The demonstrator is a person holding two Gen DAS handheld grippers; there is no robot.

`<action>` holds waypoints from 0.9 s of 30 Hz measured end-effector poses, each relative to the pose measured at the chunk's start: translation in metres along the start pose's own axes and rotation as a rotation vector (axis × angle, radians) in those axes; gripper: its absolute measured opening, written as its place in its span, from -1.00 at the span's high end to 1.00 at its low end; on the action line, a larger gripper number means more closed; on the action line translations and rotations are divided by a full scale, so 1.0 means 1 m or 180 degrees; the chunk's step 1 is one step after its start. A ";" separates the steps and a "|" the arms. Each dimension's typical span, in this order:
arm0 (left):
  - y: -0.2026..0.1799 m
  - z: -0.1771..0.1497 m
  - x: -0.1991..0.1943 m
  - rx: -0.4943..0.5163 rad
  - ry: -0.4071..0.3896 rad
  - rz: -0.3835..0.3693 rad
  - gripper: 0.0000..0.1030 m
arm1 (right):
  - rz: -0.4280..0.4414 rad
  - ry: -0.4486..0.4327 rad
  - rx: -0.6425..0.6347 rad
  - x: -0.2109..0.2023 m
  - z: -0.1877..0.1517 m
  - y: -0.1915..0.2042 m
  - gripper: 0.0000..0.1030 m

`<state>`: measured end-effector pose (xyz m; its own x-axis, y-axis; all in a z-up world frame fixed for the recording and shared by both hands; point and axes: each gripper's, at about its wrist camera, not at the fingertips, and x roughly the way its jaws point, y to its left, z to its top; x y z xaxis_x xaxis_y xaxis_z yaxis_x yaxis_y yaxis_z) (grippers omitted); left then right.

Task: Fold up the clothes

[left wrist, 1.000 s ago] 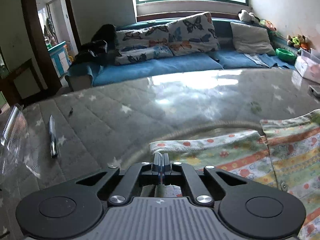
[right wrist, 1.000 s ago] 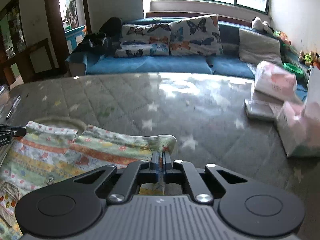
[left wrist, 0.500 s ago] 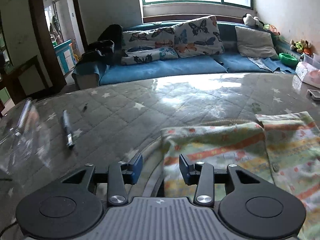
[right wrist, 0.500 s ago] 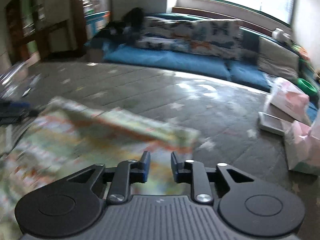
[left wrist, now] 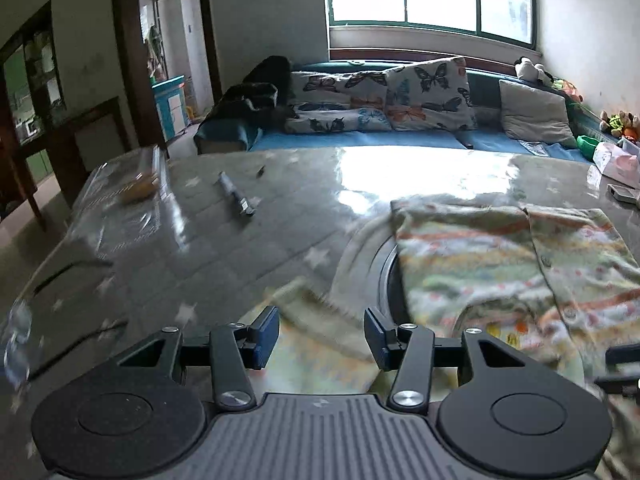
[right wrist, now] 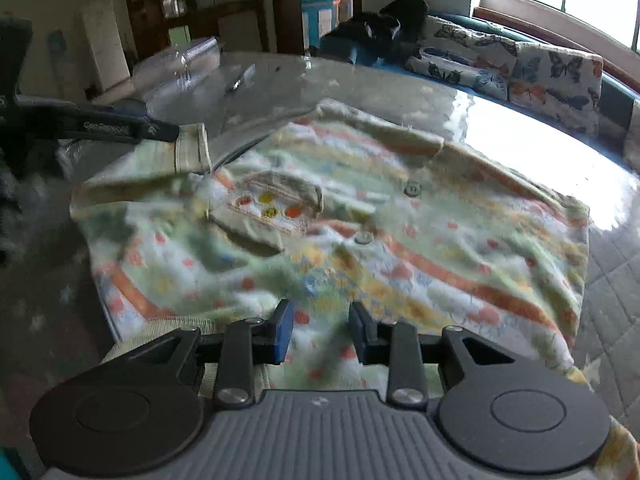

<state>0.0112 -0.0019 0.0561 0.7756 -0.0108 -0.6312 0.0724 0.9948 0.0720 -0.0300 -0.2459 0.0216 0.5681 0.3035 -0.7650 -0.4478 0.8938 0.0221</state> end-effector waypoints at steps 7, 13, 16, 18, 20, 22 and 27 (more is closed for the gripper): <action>-0.008 -0.012 -0.009 0.0225 -0.0052 -0.0157 -0.05 | -0.0061 -0.0101 0.0164 -0.019 -0.010 -0.003 0.23; -0.020 -0.023 0.005 0.0465 0.0014 -0.0182 -0.05 | -0.0088 -0.0136 0.0416 -0.024 -0.024 -0.006 0.06; -0.018 -0.029 0.013 0.0517 0.0074 -0.0160 0.22 | -0.0092 -0.0150 0.0462 -0.024 -0.025 -0.007 0.05; -0.015 -0.032 0.016 0.0529 0.0080 -0.0155 0.41 | -0.0100 -0.0153 0.0467 -0.024 -0.025 -0.007 0.03; -0.012 -0.035 0.016 0.0522 0.0045 -0.0168 0.83 | -0.0107 -0.0158 0.0465 -0.023 -0.025 -0.006 0.00; -0.001 -0.033 0.010 0.0333 -0.0032 -0.0150 0.91 | -0.0112 -0.0161 0.0473 -0.023 -0.025 -0.005 -0.01; 0.041 -0.031 -0.016 -0.0341 -0.0266 0.0033 0.96 | -0.0133 -0.0162 0.0473 -0.022 -0.025 -0.005 -0.02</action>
<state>-0.0172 0.0426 0.0452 0.8257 -0.0045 -0.5641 0.0002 1.0000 -0.0077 -0.0577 -0.2649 0.0219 0.6200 0.2779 -0.7338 -0.3182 0.9439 0.0887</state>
